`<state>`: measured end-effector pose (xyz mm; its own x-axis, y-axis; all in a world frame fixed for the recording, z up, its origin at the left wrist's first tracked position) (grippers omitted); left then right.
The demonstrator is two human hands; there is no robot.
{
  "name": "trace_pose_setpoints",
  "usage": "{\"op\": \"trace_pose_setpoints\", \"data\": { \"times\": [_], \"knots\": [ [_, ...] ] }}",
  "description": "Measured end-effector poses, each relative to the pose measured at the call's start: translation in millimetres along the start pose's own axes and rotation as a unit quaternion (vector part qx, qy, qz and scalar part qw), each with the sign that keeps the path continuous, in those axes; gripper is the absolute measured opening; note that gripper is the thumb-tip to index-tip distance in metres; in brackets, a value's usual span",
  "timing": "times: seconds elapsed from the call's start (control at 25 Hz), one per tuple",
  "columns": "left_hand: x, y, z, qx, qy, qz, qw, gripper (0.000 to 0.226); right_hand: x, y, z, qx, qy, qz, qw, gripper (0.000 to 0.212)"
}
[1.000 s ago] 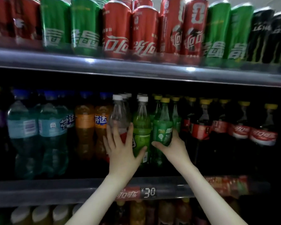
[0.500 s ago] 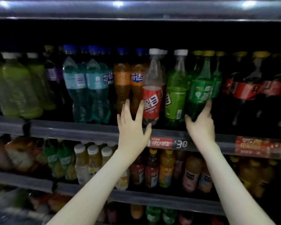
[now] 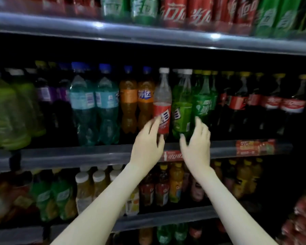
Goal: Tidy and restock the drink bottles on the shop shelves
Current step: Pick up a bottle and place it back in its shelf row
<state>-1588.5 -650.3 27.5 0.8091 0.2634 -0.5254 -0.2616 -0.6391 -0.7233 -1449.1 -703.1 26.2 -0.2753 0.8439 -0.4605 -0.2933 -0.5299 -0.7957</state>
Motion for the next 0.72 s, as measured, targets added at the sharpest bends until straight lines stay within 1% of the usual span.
{"op": "trace_pose_setpoints", "data": {
  "times": [0.08, 0.12, 0.16, 0.2, 0.28, 0.36, 0.48, 0.6, 0.68, 0.72],
  "knots": [
    [-26.7, 44.8, 16.9, 0.059, 0.044, -0.002, 0.997, 0.043, 18.5, 46.6, 53.0, -0.126, -0.062, 0.010, 0.990, 0.047],
    [-40.7, 71.5, 37.1, 0.057, 0.038, 0.001, 0.998, 0.039, 35.9, 70.7, 77.6, -0.165, -0.088, 0.030, 0.982, 0.043],
    [-55.0, 98.5, 60.8, 0.033, 0.026, 0.001, 0.999, 0.038, 55.7, 93.5, 99.2, -0.184, -0.105, 0.064, 0.975, 0.041],
    [-70.8, 123.7, 85.5, -0.002, 0.011, 0.001, 1.000, 0.039, 75.8, 113.5, 119.4, -0.181, -0.127, 0.112, 0.969, 0.040],
    [-101.7, 170.5, 138.9, -0.084, -0.031, 0.016, 0.996, 0.041, 119.3, 149.0, 155.1, -0.145, -0.173, 0.215, 0.950, 0.042],
    [-136.2, 216.2, 196.8, -0.178, -0.083, 0.032, 0.980, 0.042, 169.3, 188.4, 195.2, -0.135, -0.197, 0.320, 0.917, 0.043],
    [-182.3, 278.8, 271.9, -0.292, -0.141, 0.038, 0.945, 0.045, 235.2, 244.8, 252.9, -0.175, -0.201, 0.427, 0.864, 0.042],
    [-230.6, 345.7, 343.1, -0.407, -0.166, 0.050, 0.897, 0.048, 304.8, 303.3, 312.9, -0.202, -0.213, 0.522, 0.801, 0.040],
    [-265.2, 387.7, 391.8, -0.485, -0.182, 0.060, 0.853, 0.049, 351.4, 340.2, 357.3, -0.233, -0.218, 0.568, 0.759, 0.039],
    [-286.2, 408.4, 418.0, -0.530, -0.187, 0.061, 0.825, 0.049, 376.6, 360.3, 386.8, -0.251, -0.223, 0.590, 0.734, 0.038]
  ]
}}
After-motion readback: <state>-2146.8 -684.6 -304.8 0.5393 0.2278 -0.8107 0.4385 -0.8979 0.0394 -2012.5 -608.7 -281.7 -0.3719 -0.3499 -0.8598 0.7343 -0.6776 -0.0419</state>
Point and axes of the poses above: each hand's wrist, its own y-axis away from the middle knuckle, its own x-axis out of the palm, z = x × y, the point moved 4 cm from there along -y, towards the middle knuckle, and after that the axes turned 7 degrees about -x, right-handed, at the moved point
